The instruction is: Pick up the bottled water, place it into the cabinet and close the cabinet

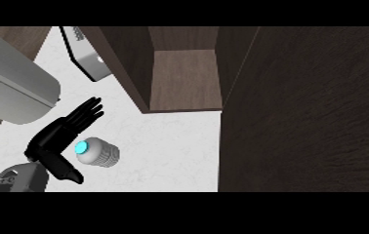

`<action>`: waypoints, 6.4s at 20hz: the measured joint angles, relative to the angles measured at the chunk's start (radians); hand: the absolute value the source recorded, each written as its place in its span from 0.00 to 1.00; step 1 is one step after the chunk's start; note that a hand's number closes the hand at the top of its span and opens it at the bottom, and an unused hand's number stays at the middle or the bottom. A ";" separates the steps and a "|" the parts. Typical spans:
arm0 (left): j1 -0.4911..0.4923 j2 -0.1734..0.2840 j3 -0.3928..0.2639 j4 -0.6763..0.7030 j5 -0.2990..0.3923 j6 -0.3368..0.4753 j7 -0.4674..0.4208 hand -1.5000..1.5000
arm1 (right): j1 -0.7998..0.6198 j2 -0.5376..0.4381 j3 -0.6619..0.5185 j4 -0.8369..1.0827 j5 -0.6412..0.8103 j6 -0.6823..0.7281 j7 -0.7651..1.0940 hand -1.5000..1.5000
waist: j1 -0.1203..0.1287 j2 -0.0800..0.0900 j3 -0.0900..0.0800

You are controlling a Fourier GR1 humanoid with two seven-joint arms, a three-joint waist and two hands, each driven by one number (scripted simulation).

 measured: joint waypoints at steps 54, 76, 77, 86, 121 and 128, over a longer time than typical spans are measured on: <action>-0.109 -0.336 -0.312 0.228 -0.029 0.820 -0.519 1.00 | 0.215 -0.190 0.027 0.004 0.022 -0.097 -0.257 0.00 | 0.024 -0.007 0.003; -0.651 -0.339 -0.493 0.417 0.308 1.238 -0.187 1.00 | 0.255 -0.227 -0.065 0.008 -0.005 -0.053 -0.345 0.00 | -0.014 0.008 0.002; -0.675 -0.339 -0.490 0.439 0.315 1.246 -0.183 1.00 | 0.240 -0.224 -0.075 0.009 -0.007 -0.054 -0.336 0.00 | -0.011 0.009 0.002; -0.818 -0.329 -0.474 0.704 0.247 1.424 -0.210 0.00 | 0.250 -0.235 -0.119 0.012 -0.020 -0.019 -0.361 0.00 | -0.027 0.017 0.003; -0.775 -0.339 -0.494 0.470 0.518 1.106 -0.436 0.00 | 0.248 -0.210 -0.068 0.002 -0.023 0.032 -0.331 0.00 | -0.002 -0.003 0.001; -0.551 -0.339 -0.669 0.197 0.597 1.024 -0.396 0.00 | 0.260 -0.197 -0.016 0.000 -0.007 -0.007 -0.328 0.00 | 0.031 -0.012 0.000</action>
